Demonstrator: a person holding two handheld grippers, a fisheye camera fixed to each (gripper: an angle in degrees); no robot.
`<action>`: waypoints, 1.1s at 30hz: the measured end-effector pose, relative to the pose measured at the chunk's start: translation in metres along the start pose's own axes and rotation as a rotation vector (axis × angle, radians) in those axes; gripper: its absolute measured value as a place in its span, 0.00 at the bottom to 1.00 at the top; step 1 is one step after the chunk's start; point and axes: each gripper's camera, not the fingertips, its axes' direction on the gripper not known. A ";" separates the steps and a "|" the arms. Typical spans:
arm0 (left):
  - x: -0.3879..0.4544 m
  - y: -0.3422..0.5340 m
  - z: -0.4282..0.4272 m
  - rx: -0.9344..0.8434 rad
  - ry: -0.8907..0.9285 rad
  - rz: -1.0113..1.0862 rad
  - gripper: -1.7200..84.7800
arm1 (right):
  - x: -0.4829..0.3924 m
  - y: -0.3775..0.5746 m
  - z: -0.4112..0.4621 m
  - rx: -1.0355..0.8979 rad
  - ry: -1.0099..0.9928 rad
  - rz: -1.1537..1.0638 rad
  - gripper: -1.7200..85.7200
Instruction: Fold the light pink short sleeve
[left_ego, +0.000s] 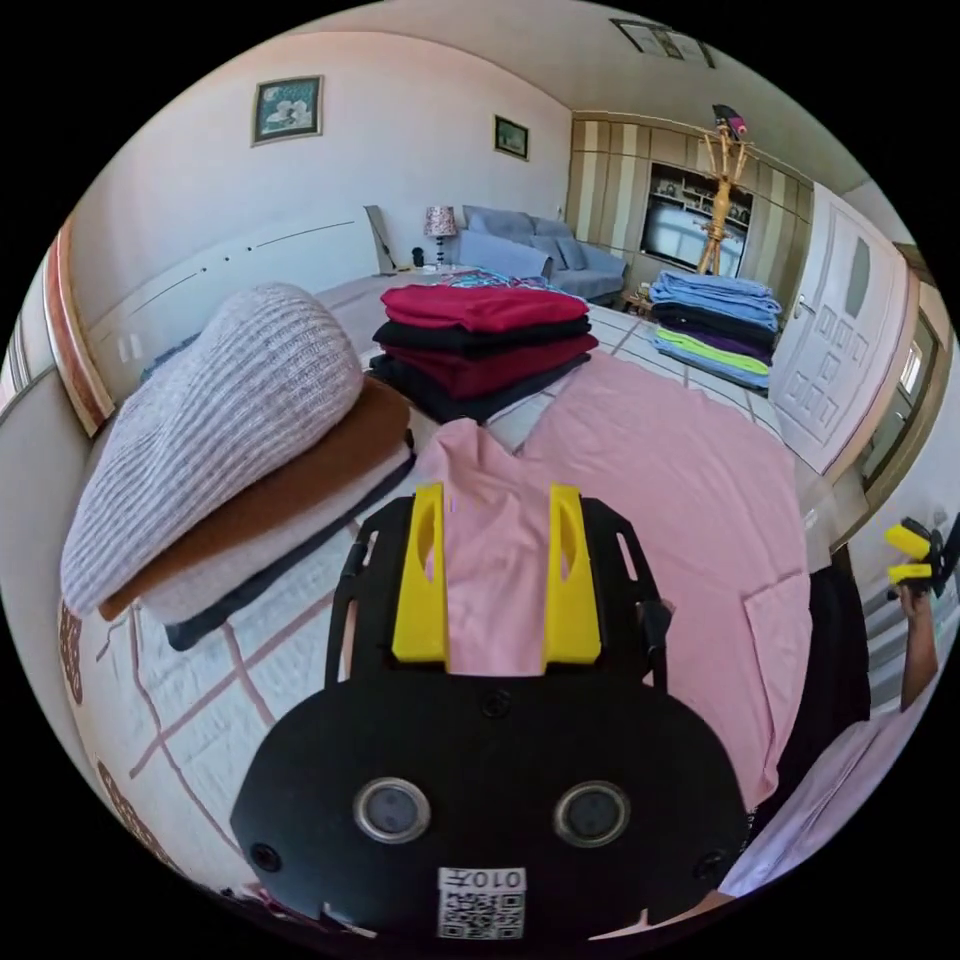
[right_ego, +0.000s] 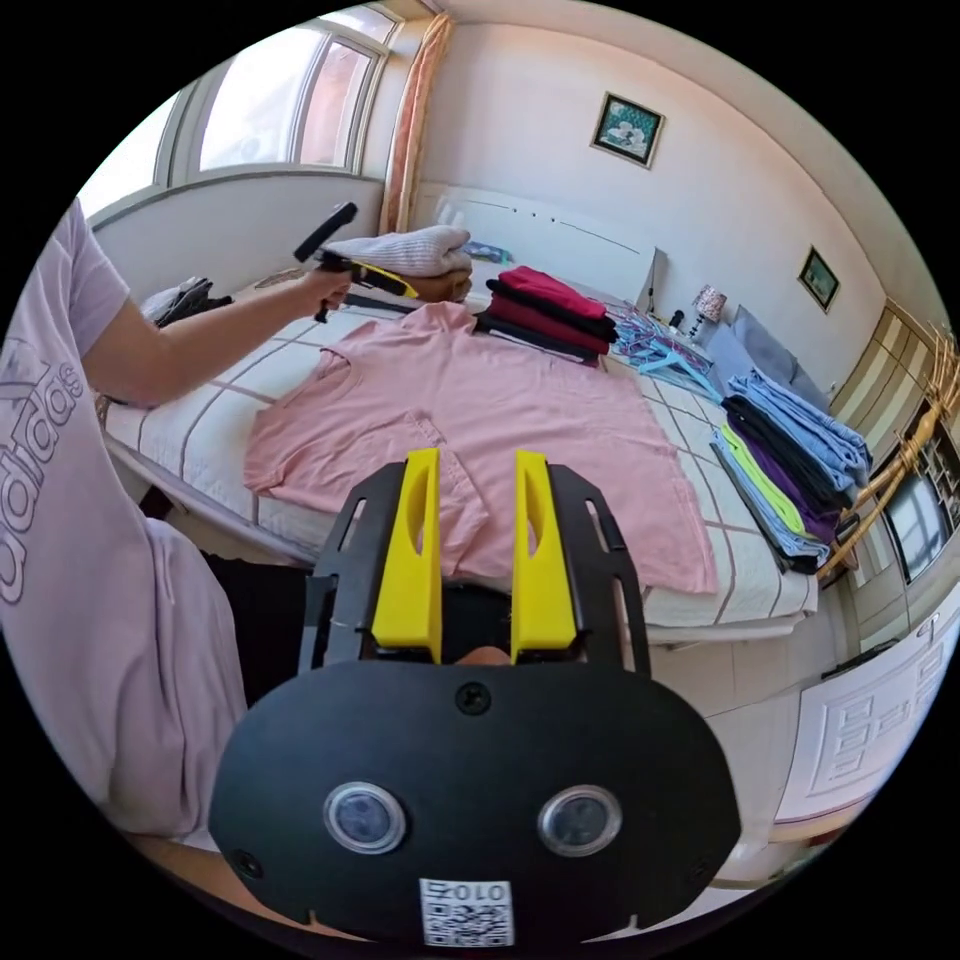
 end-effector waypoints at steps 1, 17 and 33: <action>-0.009 -0.013 0.021 -0.035 -0.011 -0.021 0.15 | 0.000 0.001 0.000 -0.007 0.011 -0.004 0.15; 0.195 0.037 0.012 0.016 -0.279 0.644 0.13 | 0.035 0.017 0.023 -0.057 -0.029 -0.004 0.14; 0.148 0.077 0.019 -0.188 -0.282 0.732 0.16 | 0.042 0.035 0.018 -0.061 -0.075 0.011 0.12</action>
